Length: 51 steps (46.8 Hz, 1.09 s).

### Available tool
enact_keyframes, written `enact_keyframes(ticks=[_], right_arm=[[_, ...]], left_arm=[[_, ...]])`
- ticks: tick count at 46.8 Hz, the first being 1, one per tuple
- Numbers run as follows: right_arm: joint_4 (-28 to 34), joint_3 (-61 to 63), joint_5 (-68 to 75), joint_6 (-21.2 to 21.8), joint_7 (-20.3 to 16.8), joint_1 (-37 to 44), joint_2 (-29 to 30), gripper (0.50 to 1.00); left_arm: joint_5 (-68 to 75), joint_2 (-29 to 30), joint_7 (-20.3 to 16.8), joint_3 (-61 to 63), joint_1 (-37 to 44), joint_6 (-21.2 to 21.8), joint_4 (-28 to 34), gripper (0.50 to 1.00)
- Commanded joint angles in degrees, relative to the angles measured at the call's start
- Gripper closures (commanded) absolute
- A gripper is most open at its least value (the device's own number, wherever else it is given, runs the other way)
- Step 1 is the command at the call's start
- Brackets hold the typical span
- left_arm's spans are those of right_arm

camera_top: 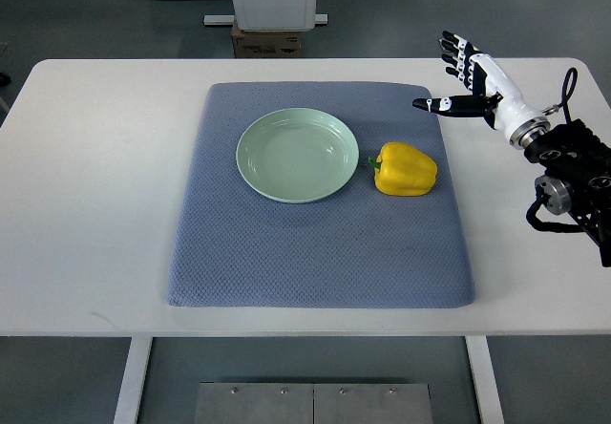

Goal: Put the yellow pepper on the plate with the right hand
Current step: 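Move the right hand over toward the yellow pepper, fingers open, then lower the right hand around the yellow pepper from the side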

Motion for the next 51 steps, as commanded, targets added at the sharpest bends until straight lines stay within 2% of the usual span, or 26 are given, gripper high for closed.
enact_keyframes(ticks=[1, 9, 17, 27, 51], right_arm=[[0.6, -2.5, -2.7, 0.5, 0.0, 0.3, -0.5, 0.500], [3.7, -5.8, -7.8, 2.0, 0.0, 1.6, -2.9, 0.500], [12.0, -8.4, -8.4, 5.6, 0.0, 5.4, -9.7, 0.500], [19.7, -12.0, -14.0, 6.0, 0.0, 9.4, -15.6, 0.500], [21.0, -19.2, -20.1, 5.3, 0.0, 11.3, -17.1, 0.500]], left_arm=[[0.0, 0.0, 0.0, 0.0, 0.0, 0.0, 0.0, 0.500], [0.0, 0.0, 0.0, 0.0, 0.0, 0.0, 0.0, 0.500], [0.0, 0.0, 0.0, 0.0, 0.0, 0.0, 0.0, 0.500], [0.0, 0.0, 0.0, 0.0, 0.0, 0.0, 0.0, 0.500], [0.0, 0.0, 0.0, 0.0, 0.0, 0.0, 0.0, 0.500]])
